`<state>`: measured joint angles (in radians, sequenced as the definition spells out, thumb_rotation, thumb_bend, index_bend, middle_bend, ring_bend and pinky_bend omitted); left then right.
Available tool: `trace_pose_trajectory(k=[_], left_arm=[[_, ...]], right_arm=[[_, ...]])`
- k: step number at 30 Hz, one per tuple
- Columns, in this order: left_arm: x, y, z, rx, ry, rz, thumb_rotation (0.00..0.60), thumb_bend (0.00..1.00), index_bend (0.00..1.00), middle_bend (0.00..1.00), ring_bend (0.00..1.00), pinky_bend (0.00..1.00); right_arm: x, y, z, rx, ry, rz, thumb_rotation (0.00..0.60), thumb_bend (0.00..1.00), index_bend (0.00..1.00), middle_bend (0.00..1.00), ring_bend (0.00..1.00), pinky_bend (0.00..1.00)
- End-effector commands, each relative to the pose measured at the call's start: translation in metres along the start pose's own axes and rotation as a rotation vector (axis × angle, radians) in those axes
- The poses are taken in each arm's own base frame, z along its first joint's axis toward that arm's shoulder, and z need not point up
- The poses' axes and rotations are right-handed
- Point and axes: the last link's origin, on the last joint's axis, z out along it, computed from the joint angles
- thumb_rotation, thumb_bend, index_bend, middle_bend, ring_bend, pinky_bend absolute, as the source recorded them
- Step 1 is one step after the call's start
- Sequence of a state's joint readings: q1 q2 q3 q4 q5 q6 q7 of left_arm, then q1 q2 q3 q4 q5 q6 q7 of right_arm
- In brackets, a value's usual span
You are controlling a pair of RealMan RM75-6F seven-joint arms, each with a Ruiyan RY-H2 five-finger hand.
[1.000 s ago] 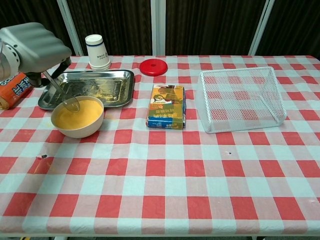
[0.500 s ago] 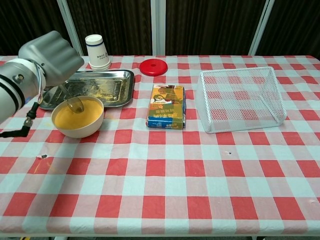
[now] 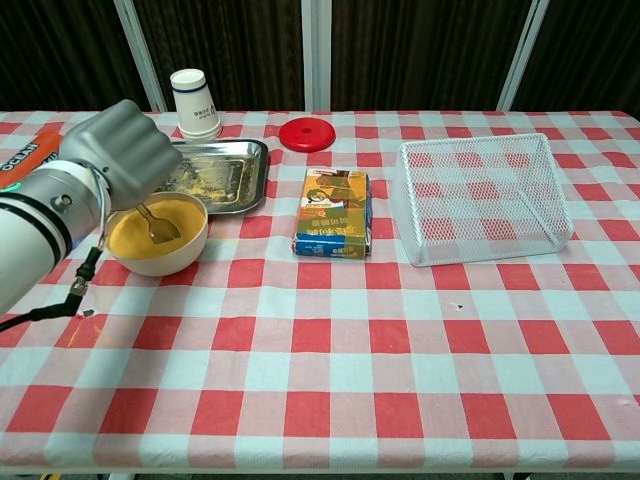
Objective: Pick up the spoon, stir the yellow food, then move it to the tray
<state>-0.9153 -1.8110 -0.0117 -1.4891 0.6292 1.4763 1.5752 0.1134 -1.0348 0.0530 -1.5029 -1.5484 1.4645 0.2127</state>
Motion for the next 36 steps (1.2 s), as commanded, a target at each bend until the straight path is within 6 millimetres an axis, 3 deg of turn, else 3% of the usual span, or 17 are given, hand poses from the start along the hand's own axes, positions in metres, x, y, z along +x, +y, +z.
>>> trace_pose_trajectory(k=[1,10,19,29,36], left_arm=[[0.001,-0.001,-0.001,-0.015,-0.004,-0.048,0.600,0.42,0.65,0.92,0.93,0.94],[0.003,-0.030,0.003,-0.077,-0.112,-0.296,0.600,0.42,0.65,0.92,0.93,0.94],[0.004,-0.065,0.010,-0.053,-0.160,-0.417,0.600,0.42,0.65,0.92,0.93,0.94],[0.006,-0.073,0.009,0.009,-0.106,-0.285,0.600,0.42,0.66,0.92,0.93,0.94],[0.002,-0.052,0.001,0.074,0.075,-0.042,0.600,0.42,0.66,0.92,0.93,0.94]], right_arm=[[0.000,0.000,0.000,0.000,0.002,0.000,0.600,0.20,0.00,0.03,0.00,0.00],[0.001,0.000,-0.001,0.001,0.005,0.003,0.600,0.20,0.00,0.03,0.00,0.00],[0.002,0.000,-0.004,0.003,0.013,0.001,0.600,0.20,0.00,0.03,0.00,0.00],[0.003,0.001,-0.005,0.004,0.015,0.002,0.600,0.20,0.00,0.03,0.00,0.00],[0.003,0.001,-0.006,0.004,0.016,0.003,0.600,0.20,0.00,0.03,0.00,0.00]])
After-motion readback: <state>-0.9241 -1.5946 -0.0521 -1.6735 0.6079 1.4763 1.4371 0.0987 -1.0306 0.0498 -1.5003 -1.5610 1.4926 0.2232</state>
